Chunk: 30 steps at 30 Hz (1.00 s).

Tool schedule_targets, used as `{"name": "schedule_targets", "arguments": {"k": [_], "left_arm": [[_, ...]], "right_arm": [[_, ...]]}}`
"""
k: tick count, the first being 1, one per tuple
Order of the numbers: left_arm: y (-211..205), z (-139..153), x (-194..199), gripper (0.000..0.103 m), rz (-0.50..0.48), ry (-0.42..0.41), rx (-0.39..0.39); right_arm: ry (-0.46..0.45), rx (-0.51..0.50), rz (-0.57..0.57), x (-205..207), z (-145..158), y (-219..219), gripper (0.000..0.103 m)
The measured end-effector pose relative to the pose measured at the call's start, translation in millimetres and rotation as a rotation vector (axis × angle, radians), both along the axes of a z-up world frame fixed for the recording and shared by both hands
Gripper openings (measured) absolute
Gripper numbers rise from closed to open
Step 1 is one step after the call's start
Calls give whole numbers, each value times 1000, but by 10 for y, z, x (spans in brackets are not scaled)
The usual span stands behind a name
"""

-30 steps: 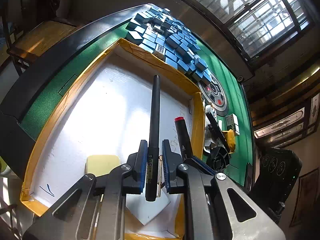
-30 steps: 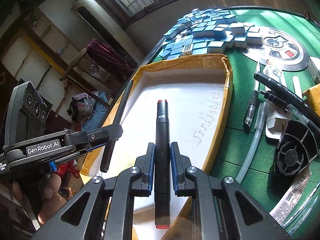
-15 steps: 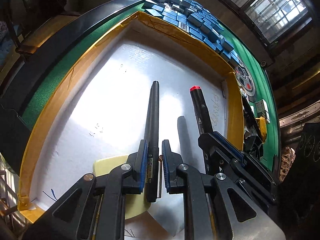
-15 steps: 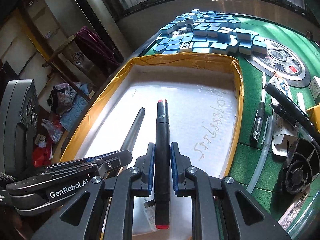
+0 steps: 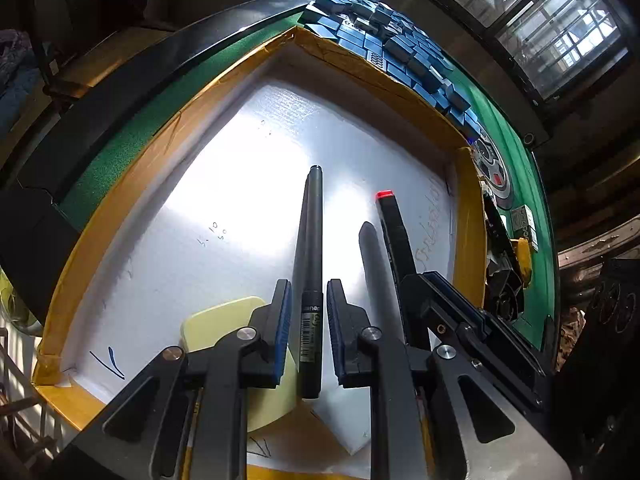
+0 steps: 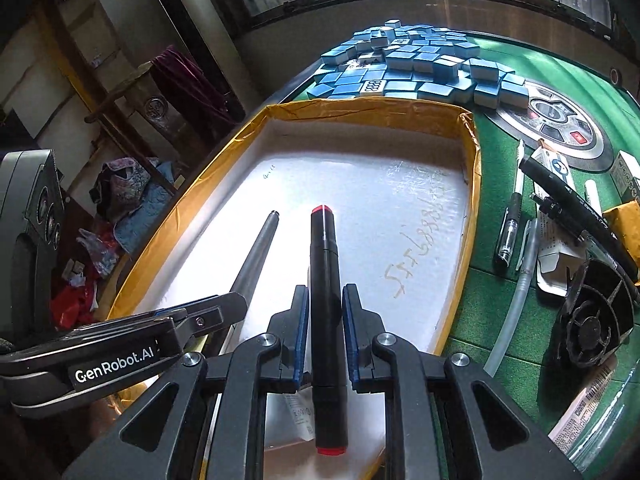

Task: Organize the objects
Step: 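Lower both pens into the tray and open both grippers, then move the right gripper toward the blue pens on the felt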

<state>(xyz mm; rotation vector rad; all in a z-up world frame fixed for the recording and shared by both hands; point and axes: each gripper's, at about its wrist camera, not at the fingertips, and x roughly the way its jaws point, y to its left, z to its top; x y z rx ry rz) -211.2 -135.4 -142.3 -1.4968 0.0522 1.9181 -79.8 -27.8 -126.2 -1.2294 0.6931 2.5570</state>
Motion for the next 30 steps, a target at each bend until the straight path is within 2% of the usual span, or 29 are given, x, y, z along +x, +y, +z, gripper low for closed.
{"name": "schedule_targets", "arguments": {"k": [4,8,10,12,16,19,25,30], "left_arm": [[-53,96,63,42,27,42,25],[-120,249,168,46,60,94,49],[-144,364,266,47,85,144,64],[-130,478,393,50,85,184,86],[-20,681,652,58,32,234,138],[142,757,837,59,-27,244,152],[450,722,1197,59,-137,229,141],[609,658,1445,59,-212,217,125]], "right_arm": [[62,-42,0,155,59,44,33],[159,-67,32,418,223,73,39],[210,-69,44,596,316,98,49],[245,-73,52,779,373,135,53],[262,-80,43,1115,379,238,56],[240,-89,14,1347,287,346,56],[192,-112,-65,1744,66,587,56],[175,-130,-129,2055,-3,770,56]]}}
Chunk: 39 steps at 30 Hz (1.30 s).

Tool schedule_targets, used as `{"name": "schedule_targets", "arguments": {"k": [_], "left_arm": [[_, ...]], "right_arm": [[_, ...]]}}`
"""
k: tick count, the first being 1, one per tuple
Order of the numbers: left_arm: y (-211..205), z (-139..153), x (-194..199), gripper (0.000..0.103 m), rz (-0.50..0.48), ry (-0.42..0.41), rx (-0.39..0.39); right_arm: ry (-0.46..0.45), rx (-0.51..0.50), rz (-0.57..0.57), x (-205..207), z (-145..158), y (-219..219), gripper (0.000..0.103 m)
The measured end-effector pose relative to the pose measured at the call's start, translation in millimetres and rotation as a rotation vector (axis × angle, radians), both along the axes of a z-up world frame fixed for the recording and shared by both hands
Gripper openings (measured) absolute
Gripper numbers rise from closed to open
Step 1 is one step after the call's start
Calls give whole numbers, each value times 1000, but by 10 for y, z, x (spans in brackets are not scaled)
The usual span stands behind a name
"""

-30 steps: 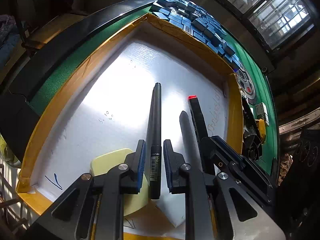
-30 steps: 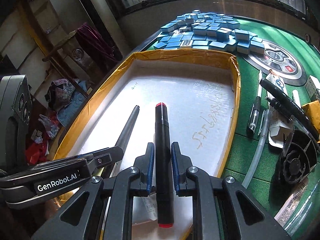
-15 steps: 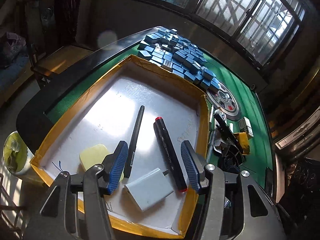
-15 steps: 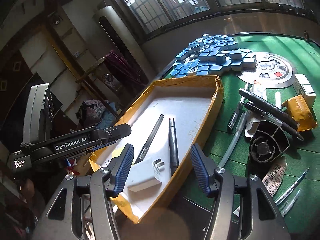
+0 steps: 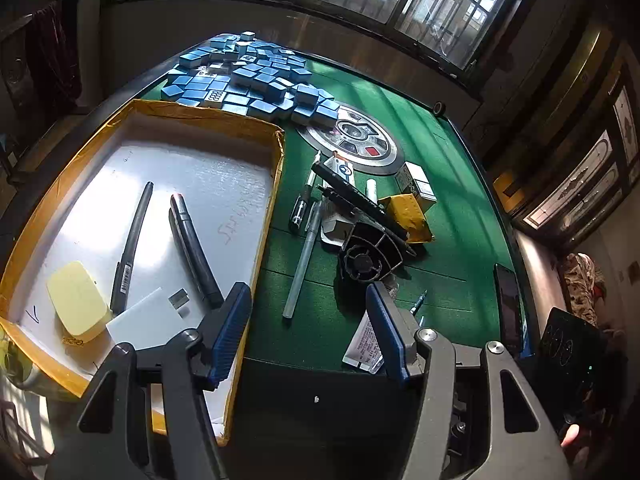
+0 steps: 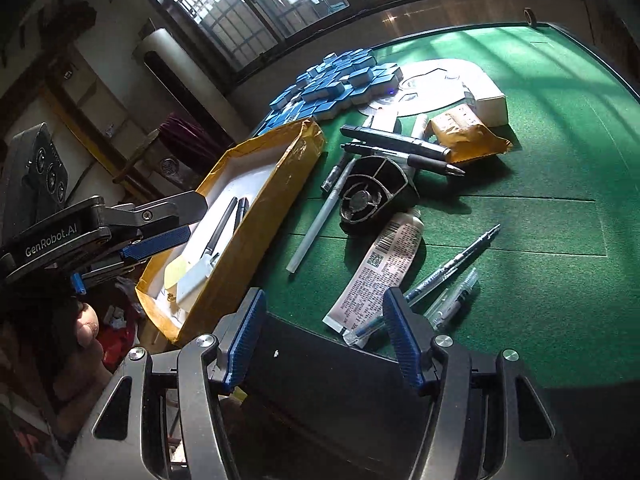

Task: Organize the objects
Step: 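Move the right gripper toward the blue pens on the felt, then grasp the clear blue-capped marker with the right gripper while the left gripper grasps the blue ballpoint pen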

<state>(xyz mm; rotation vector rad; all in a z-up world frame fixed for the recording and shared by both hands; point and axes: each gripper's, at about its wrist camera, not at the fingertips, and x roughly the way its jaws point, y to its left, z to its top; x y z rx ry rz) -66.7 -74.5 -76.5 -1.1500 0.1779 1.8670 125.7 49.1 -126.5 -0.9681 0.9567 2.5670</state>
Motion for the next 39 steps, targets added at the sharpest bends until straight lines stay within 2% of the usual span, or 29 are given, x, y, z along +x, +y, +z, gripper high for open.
{"name": "schedule_targets", "arguments": {"k": [9,14,20,22,26,34,38,39], "left_arm": [[152,-107,192,59,-81,-13,-34],[134,-145,183,59,-86,-20,-39],[147,-196,182,59,-96,-29,-49],[167,-218,198,59,-104,-32,-55],[240,-278,253,59,-133,-43,-75],[635,-397,535,59,-275,0,-124],[810,-499,684,58,-354,2,-149],[838,-523,715,54,-367,11,-154]], "right_arm": [[-75,-1,-95,158,-83,208,55],[-162,7,-142,133,-175,236,44],[-265,125,-190,1,-198,149,30],[-292,168,-197,-20,-202,117,17],[-278,148,-205,42,-191,179,10],[-282,129,-292,256,-177,466,10],[-272,125,-280,313,-175,507,10],[-268,126,-275,321,-176,502,10]]}}
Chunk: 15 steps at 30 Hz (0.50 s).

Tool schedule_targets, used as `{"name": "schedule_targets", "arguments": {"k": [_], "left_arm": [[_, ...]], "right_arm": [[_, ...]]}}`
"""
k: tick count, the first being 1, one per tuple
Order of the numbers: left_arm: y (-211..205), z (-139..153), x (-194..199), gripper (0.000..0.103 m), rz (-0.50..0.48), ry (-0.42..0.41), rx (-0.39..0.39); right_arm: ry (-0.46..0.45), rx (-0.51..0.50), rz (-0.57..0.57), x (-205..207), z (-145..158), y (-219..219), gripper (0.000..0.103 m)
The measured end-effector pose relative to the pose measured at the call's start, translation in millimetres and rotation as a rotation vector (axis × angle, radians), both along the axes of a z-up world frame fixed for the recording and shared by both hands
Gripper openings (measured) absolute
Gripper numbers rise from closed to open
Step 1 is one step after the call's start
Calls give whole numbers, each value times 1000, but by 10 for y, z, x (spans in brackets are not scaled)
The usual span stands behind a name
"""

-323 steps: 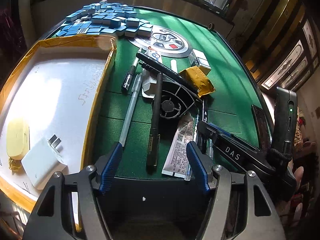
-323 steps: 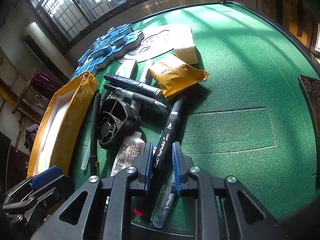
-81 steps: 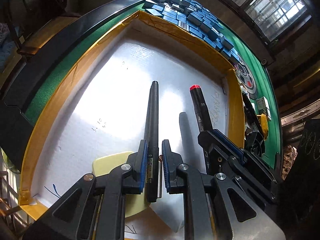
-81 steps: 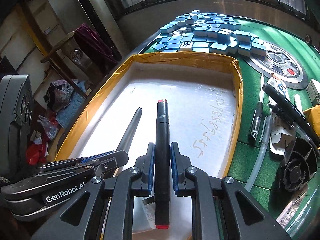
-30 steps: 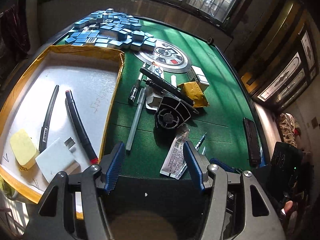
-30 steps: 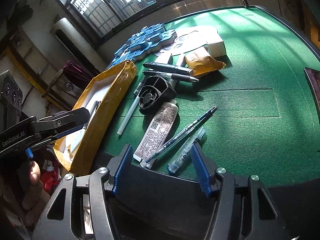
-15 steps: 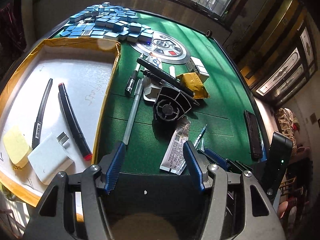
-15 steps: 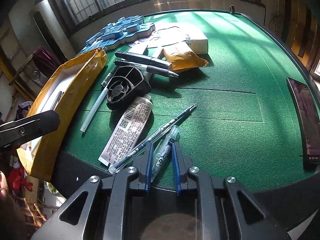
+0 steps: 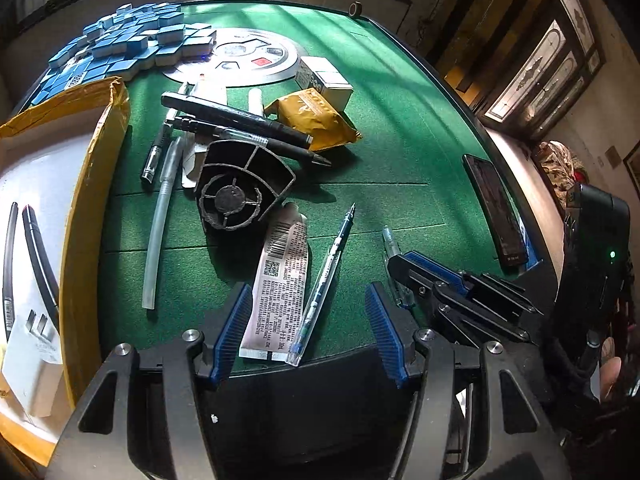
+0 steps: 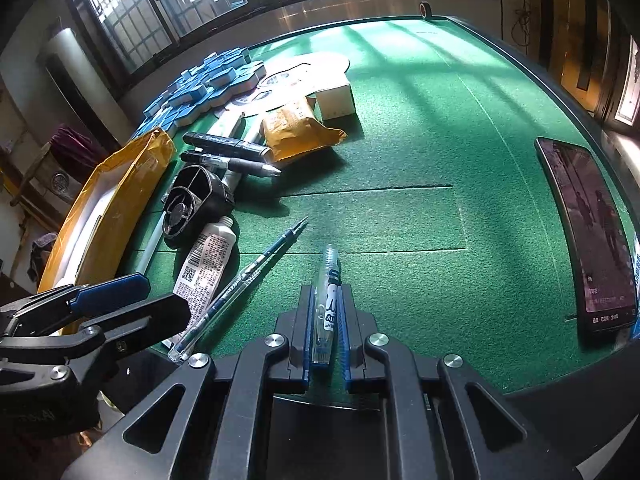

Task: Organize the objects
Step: 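Grasp the clear blue-capped marker with the right gripper while the left gripper grasps the blue ballpoint pen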

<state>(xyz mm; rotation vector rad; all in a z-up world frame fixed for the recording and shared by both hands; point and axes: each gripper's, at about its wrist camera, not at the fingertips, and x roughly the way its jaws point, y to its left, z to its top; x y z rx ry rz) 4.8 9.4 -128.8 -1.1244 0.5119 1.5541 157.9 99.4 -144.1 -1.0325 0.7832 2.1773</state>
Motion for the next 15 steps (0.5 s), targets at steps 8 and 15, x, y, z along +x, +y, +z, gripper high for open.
{"name": "schedule_targets", "arguments": {"k": [8,15], "left_arm": [[130,-136,165,24,-70,102,-38],[279,-248,352,16,-157,192,-92]], "right_arm": [[52,-43,18,34,-30,53,10],[66,-51,25,54,-40,56,10]]}}
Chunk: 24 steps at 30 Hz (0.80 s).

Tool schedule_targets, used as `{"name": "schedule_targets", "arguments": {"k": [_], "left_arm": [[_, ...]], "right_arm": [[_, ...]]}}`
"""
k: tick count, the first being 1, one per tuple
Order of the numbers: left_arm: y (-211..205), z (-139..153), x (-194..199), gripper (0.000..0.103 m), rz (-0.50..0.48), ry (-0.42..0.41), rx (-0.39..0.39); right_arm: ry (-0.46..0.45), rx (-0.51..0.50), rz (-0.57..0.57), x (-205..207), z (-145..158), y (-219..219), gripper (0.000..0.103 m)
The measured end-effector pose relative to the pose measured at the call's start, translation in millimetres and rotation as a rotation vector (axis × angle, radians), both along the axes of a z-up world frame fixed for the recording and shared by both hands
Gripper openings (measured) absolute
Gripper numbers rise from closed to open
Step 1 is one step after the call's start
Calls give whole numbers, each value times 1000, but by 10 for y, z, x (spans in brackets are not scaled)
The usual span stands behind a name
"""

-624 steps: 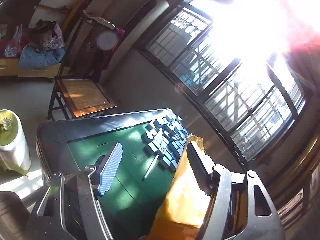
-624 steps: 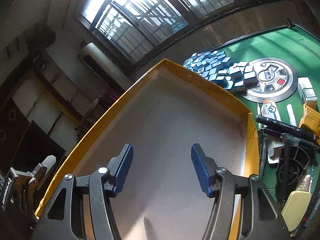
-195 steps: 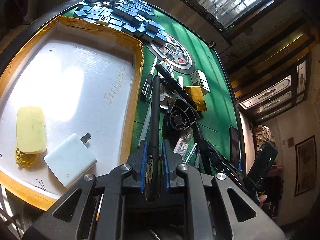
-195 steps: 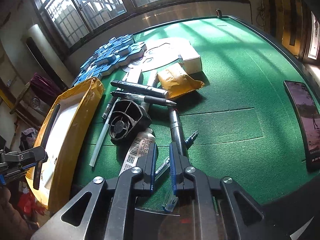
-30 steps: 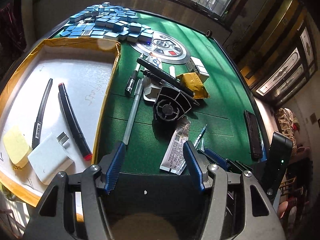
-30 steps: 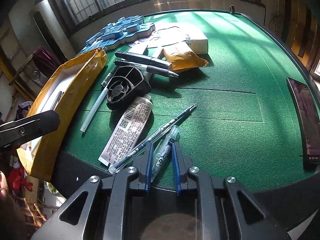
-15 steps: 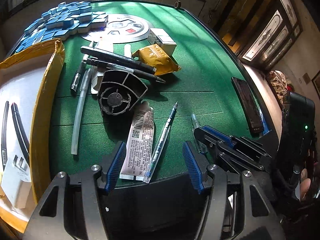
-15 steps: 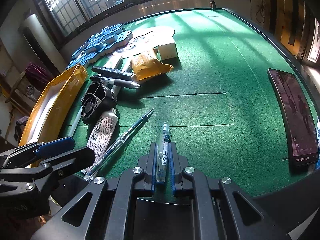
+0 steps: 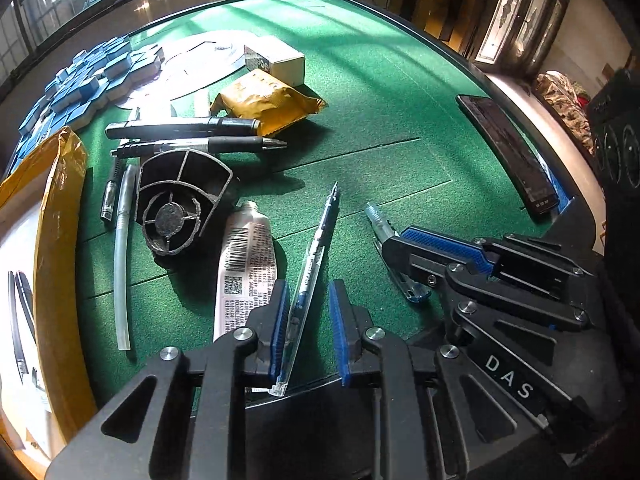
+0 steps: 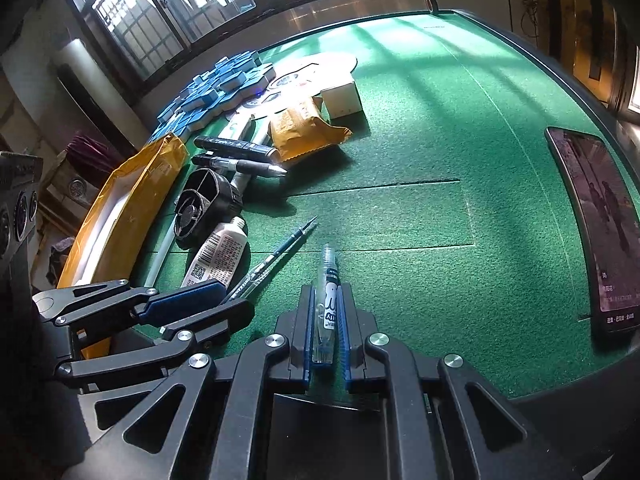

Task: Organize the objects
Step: 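Grasp the clear blue-capped marker with the right gripper while the left gripper grasps the blue ballpoint pen, then carry the blue pen and clear marker over the tray with both grippers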

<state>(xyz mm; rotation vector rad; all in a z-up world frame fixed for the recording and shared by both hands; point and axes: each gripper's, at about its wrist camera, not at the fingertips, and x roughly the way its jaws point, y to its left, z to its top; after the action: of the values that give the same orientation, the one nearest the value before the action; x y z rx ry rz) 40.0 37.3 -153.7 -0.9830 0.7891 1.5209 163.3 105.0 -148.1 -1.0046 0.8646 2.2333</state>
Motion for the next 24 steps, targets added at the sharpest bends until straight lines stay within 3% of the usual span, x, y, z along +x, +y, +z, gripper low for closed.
{"name": "schedule_targets", "arguments": {"k": [6,14,24], "left_arm": [[-43,28,-102,8,49,2,34],[-166,77,-464,7,178,-249,96],[-413,203,-693,7,248,-439,143]], "right_arm": [[15,-16,-7,18,-2,20,10],[10,1,-40,-28,0,-5,10],[25,-14,-48,-113,33,18,10]]}}
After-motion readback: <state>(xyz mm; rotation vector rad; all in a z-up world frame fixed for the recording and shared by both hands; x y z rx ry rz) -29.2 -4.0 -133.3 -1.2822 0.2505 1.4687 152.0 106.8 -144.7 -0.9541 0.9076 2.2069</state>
